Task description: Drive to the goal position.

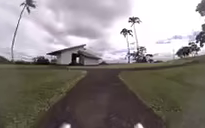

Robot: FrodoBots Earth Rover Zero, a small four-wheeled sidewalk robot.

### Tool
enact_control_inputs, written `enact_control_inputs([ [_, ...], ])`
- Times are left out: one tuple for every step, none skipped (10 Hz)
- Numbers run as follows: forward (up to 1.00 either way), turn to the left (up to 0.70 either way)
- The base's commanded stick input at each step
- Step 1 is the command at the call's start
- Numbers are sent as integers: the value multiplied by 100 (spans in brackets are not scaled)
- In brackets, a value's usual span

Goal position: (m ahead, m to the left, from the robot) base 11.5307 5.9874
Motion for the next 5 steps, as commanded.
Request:
enact_control_inputs([
  [70, 0],
  [70, 0],
  [70, 0],
  [70, 0],
  [70, 0],
])
